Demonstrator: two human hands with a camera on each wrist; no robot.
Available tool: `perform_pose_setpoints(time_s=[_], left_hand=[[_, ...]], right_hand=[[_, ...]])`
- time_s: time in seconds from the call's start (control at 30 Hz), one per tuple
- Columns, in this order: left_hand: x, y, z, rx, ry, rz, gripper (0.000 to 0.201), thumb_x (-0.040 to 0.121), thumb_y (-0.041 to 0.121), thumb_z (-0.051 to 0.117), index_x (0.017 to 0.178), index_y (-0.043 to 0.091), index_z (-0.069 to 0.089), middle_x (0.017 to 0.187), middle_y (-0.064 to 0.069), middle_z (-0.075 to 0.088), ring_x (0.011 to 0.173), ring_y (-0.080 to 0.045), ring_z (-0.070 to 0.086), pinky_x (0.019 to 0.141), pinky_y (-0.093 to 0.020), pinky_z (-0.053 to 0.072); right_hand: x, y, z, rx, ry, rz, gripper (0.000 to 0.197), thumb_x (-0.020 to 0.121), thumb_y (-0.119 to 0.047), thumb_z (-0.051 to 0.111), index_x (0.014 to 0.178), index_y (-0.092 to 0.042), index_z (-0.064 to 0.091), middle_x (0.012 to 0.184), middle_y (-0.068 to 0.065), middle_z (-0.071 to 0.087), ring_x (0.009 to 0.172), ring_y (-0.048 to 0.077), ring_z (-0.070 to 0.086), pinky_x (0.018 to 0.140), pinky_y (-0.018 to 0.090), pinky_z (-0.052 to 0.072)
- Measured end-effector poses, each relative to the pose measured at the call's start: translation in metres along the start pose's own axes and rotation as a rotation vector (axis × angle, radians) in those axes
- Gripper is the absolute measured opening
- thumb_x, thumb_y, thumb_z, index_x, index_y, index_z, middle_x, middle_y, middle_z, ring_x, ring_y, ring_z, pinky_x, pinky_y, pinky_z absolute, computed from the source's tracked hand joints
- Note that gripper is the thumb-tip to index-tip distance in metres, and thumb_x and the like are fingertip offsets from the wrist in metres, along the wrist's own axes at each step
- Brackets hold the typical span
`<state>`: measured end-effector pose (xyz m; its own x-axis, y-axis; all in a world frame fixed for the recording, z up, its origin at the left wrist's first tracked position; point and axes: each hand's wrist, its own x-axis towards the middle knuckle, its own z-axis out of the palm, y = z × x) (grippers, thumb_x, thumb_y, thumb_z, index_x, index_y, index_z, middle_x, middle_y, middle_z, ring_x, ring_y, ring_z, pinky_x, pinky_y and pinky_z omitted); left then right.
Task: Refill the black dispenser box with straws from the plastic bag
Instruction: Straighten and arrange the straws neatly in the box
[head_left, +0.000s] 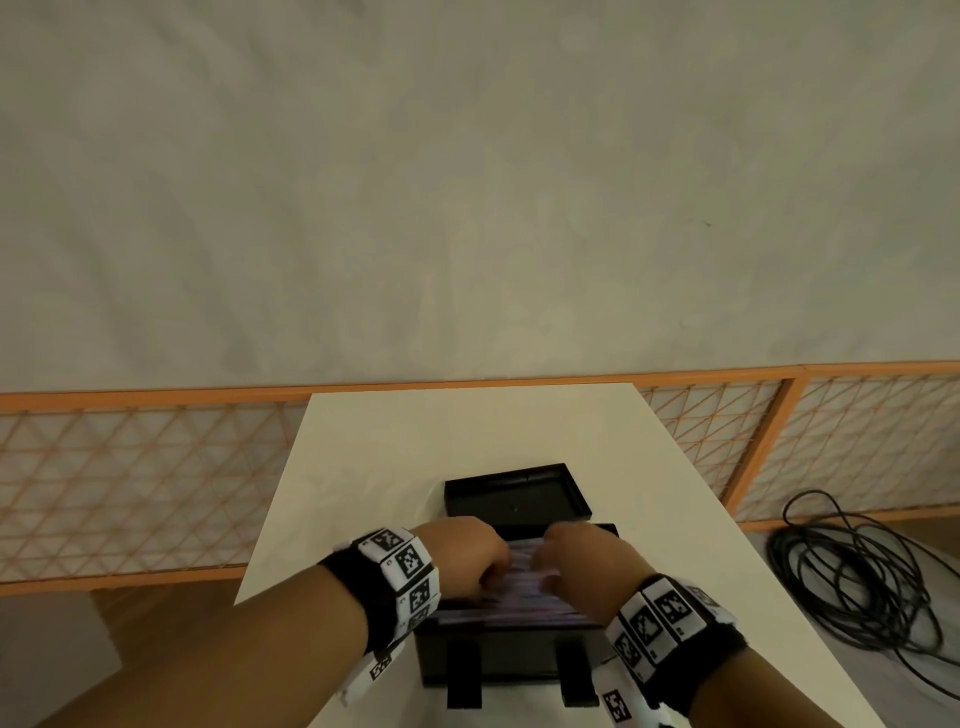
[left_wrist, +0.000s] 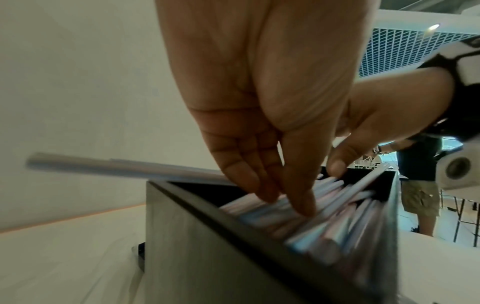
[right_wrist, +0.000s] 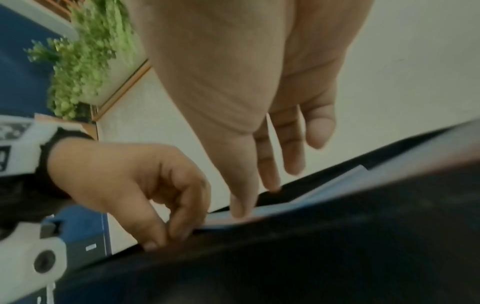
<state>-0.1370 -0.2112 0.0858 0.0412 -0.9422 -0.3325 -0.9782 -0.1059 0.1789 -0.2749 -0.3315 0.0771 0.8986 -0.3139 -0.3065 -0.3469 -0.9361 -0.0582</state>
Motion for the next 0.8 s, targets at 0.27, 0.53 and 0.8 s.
perform_pose_setpoints(time_s=[0.27,0.53,0.8], left_hand=[[-0.021,-0.025,-0.006,-0.008,-0.038,-0.164,0.038,0.076,0.035,0.075,0.104,0.012,0.064,0.096,-0.001,0.056,0.087,-0.021,0.056,0.073,-0.032,0.045],[-0.023,-0.018,0.008,0.189,-0.208,-0.121,0.019,0.083,0.018,0.065,0.097,0.006,0.072,0.091,-0.01,0.069,0.076,-0.026,0.055,0.07,-0.035,0.046],[-0.013,-0.008,0.021,0.218,0.077,-0.101,0.017,0.086,0.013,0.051,0.096,0.006,0.062,0.101,-0.014,0.057,0.095,-0.033,0.056,0.071,-0.036,0.039]], right_hand=[[0.006,0.013,-0.002,0.051,-0.001,0.094,0.033,0.089,-0.037,0.057,0.121,-0.028,0.061,0.128,0.002,0.055,0.118,0.025,0.054,0.097,0.036,0.046],[0.025,-0.002,0.003,-0.095,-0.215,0.108,0.027,0.09,-0.021,0.054,0.111,-0.015,0.069,0.122,0.009,0.064,0.11,0.032,0.06,0.096,0.039,0.05],[0.025,0.006,0.01,0.01,-0.062,0.075,0.036,0.091,-0.025,0.054,0.127,-0.022,0.053,0.125,0.008,0.052,0.116,0.031,0.055,0.094,0.041,0.048]])
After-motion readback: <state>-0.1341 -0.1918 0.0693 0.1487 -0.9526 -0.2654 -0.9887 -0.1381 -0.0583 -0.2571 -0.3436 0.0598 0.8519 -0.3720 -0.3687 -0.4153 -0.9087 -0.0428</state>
